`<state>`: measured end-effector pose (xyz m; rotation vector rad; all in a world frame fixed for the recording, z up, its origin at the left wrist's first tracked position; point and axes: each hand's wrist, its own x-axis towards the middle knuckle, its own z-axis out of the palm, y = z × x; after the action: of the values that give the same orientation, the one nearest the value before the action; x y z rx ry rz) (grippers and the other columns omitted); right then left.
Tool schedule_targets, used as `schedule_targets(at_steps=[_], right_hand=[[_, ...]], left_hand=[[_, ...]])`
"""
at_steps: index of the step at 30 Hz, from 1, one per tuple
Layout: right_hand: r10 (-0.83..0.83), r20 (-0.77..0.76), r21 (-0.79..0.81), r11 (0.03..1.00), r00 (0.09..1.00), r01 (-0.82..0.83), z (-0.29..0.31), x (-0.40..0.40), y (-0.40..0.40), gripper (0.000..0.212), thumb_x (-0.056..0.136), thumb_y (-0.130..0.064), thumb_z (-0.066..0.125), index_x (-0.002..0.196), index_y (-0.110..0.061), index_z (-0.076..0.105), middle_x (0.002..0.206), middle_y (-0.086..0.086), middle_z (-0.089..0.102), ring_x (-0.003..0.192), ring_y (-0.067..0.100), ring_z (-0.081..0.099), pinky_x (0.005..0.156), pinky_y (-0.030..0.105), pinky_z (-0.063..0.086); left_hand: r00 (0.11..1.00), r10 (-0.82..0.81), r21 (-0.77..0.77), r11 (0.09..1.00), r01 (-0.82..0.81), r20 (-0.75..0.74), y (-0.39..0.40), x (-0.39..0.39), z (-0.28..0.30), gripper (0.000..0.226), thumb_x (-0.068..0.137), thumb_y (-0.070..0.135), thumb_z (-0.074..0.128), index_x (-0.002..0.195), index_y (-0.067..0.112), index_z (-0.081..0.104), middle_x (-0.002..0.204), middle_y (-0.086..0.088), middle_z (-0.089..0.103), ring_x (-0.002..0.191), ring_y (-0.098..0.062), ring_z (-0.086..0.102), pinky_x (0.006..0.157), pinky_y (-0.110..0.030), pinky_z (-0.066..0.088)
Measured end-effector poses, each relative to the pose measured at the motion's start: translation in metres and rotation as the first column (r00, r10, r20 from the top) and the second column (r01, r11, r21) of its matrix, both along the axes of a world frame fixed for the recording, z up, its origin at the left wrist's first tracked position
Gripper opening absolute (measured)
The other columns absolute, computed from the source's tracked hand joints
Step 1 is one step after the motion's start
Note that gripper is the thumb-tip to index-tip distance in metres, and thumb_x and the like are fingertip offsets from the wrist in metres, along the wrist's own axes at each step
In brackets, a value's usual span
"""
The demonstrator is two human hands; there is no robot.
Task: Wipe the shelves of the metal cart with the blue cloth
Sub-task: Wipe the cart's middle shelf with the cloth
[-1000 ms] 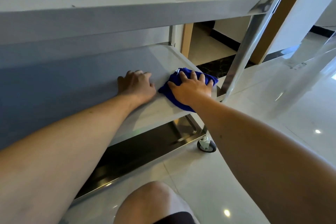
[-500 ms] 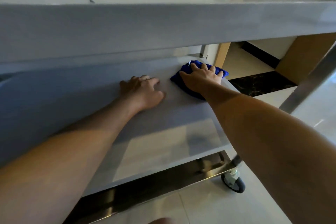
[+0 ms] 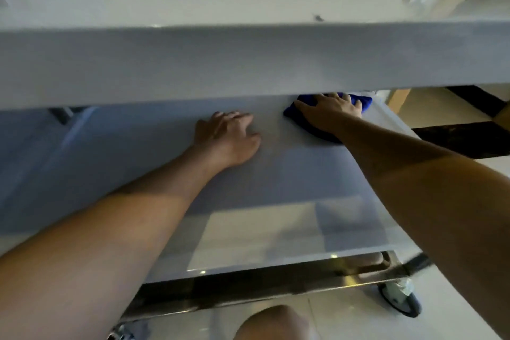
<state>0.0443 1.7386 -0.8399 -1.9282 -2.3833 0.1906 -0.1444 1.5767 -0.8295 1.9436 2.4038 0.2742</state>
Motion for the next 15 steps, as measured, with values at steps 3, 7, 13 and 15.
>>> schedule_targets(at_steps=[3,7,13,15], right_hand=[[0.128,0.025,-0.010,0.992,0.991,-0.128,0.000,-0.063,-0.029,0.084,0.083,-0.087,0.017,0.156,-0.045,0.016,0.166,0.002,0.018,0.150,0.035,0.015,0.118,0.058,0.010],[0.295,0.049,0.008,0.955,0.954,-0.296,-0.002,-0.153,-0.077,0.081,0.086,-0.085,0.017,0.156,-0.045,0.014,0.167,0.002,0.016,0.150,0.035,0.014,0.118,0.057,0.011],[0.445,0.055,0.020,0.895,0.894,-0.446,-0.002,-0.261,-0.136,0.082,0.086,-0.084,0.019,0.157,-0.043,0.015,0.167,0.002,0.016,0.150,0.036,0.015,0.117,0.057,0.012],[0.474,0.053,0.028,0.879,0.879,-0.475,-0.003,-0.287,-0.148,0.082,0.086,-0.084,0.018,0.157,-0.043,0.015,0.166,0.003,0.017,0.149,0.037,0.016,0.116,0.058,0.014]], left_hand=[[0.994,0.111,0.000,0.994,-0.111,0.002,-0.037,-0.050,0.007,0.071,0.081,0.052,0.034,0.149,0.032,0.036,0.159,0.008,0.031,0.145,-0.020,0.027,0.115,-0.049,0.026],[0.976,0.217,0.025,0.976,-0.217,0.018,-0.095,-0.105,0.000,0.063,0.084,0.048,0.037,0.145,0.030,0.042,0.154,0.003,0.039,0.141,-0.024,0.032,0.111,-0.050,0.029],[0.939,0.343,0.027,0.939,-0.343,0.004,-0.165,-0.163,-0.014,0.052,0.089,0.050,0.033,0.136,0.030,0.046,0.150,-0.001,0.041,0.136,-0.030,0.035,0.104,-0.053,0.032],[0.918,0.396,0.021,0.918,-0.397,0.021,-0.182,-0.178,-0.014,0.049,0.091,0.048,0.029,0.132,0.029,0.046,0.150,-0.001,0.041,0.135,-0.031,0.035,0.104,-0.055,0.032]])
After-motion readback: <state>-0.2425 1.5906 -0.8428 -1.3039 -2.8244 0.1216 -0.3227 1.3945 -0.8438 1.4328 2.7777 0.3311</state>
